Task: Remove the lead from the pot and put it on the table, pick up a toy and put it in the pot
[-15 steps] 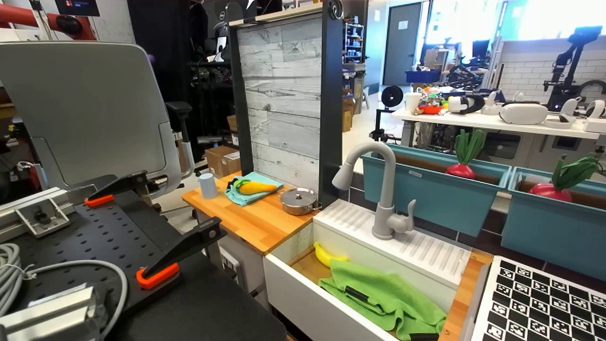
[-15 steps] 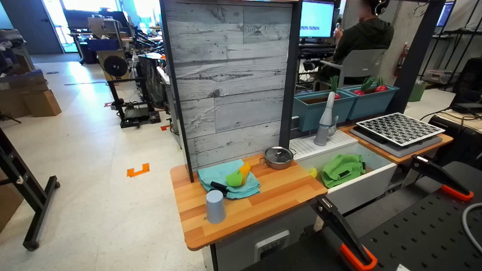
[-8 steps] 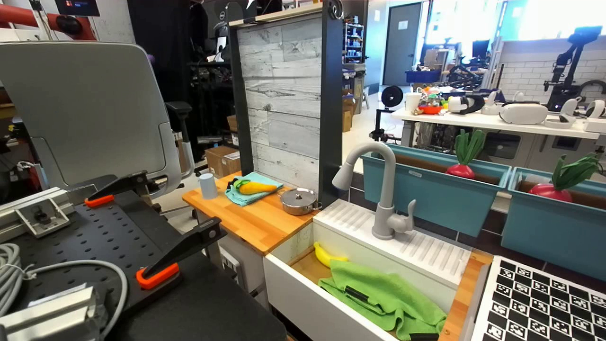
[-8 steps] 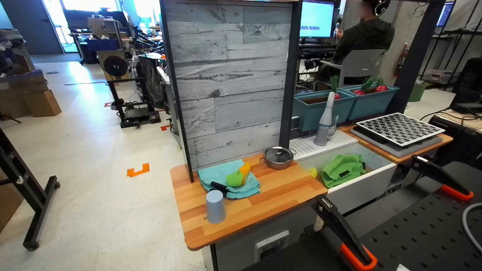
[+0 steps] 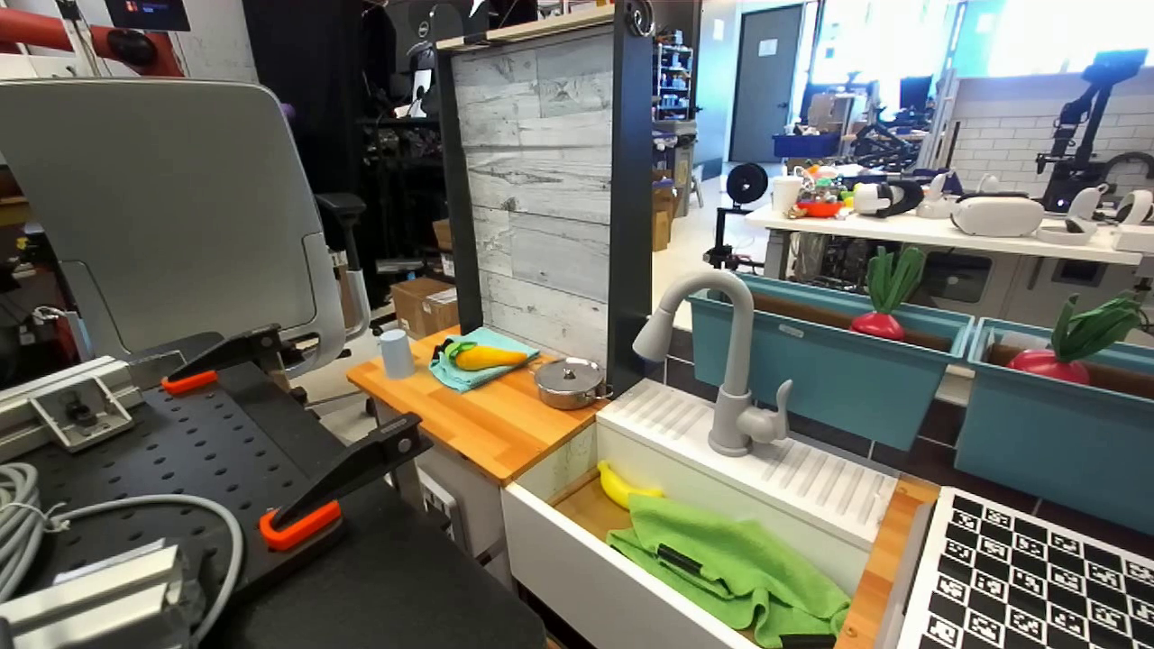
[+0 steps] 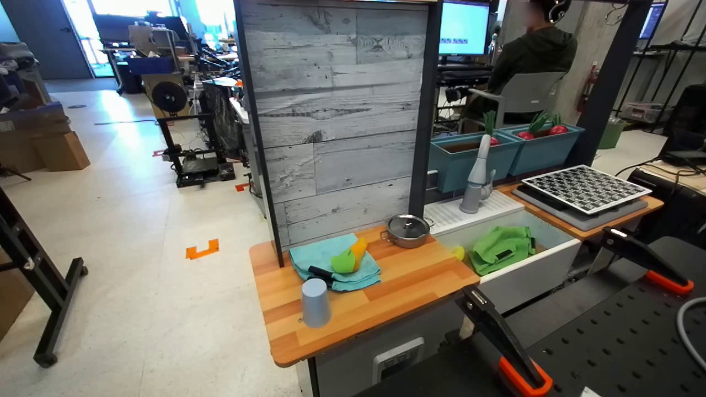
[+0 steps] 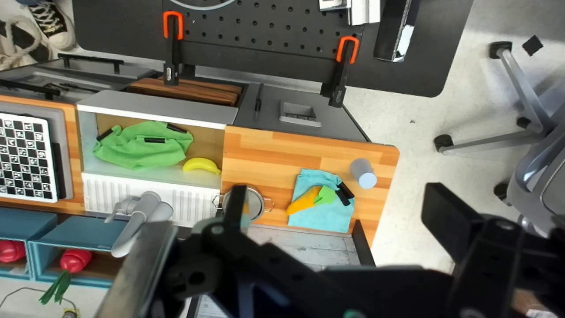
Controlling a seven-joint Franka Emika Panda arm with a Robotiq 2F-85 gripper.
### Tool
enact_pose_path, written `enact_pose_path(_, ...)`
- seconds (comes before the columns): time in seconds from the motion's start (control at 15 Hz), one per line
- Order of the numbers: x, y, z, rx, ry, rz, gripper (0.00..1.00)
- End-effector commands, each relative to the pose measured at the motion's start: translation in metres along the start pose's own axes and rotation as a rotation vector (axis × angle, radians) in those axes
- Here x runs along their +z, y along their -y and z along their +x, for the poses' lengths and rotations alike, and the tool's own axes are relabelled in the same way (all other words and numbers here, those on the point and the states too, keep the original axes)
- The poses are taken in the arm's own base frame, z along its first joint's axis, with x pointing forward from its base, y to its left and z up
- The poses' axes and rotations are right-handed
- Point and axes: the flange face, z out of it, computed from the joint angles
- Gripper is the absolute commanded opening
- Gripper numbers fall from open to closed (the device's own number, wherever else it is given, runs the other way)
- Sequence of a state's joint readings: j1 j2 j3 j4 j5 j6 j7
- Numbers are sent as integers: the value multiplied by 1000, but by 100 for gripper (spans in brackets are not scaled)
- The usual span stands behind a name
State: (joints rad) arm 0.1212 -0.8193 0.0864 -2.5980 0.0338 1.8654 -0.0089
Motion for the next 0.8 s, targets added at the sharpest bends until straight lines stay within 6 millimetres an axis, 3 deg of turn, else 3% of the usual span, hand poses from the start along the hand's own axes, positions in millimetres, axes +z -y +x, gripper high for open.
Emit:
enact_pose_path(0.0, 46, -19, 25, 25, -25, -4, 100)
enact_pose_path(0.4, 130, -51, 77, 112, -55, 37, 100)
enact_pose_path(0.73, 209, -64, 122, 182, -64, 65, 100)
